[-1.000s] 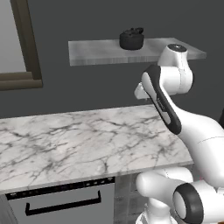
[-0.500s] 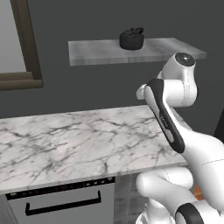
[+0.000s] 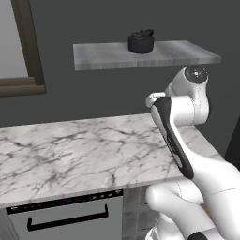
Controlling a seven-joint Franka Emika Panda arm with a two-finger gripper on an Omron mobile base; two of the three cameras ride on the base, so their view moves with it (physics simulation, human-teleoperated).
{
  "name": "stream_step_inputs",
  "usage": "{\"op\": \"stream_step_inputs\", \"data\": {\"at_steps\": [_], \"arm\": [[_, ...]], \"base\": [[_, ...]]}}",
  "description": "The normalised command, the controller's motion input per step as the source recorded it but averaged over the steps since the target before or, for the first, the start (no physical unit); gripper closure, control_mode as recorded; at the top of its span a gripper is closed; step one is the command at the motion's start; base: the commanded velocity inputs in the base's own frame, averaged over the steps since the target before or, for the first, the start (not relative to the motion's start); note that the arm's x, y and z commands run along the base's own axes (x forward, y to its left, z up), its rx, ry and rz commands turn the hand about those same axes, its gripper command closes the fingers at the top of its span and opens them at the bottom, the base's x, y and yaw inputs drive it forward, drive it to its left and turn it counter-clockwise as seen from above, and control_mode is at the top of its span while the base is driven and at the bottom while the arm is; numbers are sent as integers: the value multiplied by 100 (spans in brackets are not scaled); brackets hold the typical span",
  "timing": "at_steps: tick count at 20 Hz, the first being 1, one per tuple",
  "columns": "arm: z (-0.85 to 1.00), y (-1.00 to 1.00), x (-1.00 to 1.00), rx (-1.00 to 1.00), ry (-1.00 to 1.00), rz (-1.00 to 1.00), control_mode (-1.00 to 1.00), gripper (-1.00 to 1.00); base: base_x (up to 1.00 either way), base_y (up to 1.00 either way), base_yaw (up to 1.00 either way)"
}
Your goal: Open the cabinet, pick the kettle from the cabinet, and place it in the sink.
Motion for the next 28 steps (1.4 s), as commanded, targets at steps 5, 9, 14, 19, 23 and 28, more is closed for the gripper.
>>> {"op": "stream_step_inputs", "data": {"at_steps": [5,9,14,19,23,28], "arm": [[24,0,-6,-2,0,0,-100,-100],[24,0,-10,-9,-3,4,-100,-100],[26,1,-9,-12,-6,8,-100,-100],[24,0,-4,-5,-2,2,-100,-100],[23,1,-2,0,0,0,-100,-100],[26,1,-4,0,0,0,-100,-100]], "base": [[0,0,0],[0,0,0],[0,0,0],[0,0,0],[0,0,0],[0,0,0]]}}
